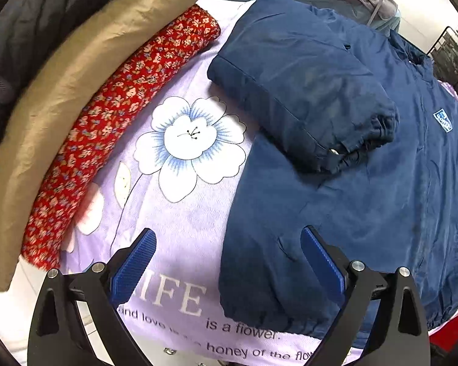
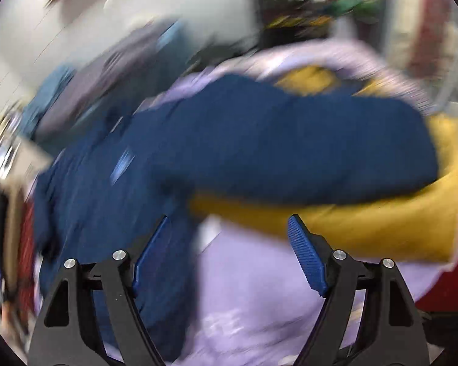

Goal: Fold large clothes

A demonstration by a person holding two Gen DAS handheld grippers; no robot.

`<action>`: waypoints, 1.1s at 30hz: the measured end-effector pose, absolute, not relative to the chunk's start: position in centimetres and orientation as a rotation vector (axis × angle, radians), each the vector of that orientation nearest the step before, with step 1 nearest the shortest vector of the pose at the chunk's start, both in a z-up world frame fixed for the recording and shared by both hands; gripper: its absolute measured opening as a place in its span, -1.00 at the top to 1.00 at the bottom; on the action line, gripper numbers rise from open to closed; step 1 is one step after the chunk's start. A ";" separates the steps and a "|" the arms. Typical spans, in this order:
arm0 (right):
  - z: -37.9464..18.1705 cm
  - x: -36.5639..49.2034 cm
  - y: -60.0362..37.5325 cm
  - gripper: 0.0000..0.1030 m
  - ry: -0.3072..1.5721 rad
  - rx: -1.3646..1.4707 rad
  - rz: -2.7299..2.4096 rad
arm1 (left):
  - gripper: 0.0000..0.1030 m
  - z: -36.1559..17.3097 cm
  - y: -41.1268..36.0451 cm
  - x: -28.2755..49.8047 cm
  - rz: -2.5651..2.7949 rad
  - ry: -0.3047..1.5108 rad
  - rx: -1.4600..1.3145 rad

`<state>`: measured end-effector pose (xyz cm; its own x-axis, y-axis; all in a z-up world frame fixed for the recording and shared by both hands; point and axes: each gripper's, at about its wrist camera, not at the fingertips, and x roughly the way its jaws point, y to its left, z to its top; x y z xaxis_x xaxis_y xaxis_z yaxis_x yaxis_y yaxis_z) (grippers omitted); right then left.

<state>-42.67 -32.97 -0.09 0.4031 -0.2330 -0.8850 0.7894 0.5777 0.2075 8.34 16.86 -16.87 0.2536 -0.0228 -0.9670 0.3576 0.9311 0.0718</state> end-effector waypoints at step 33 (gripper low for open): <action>-8.7 -43.2 -20.3 0.78 1.064 1.172 -0.285 | 0.58 -16.1 14.1 2.6 -0.677 1.437 0.228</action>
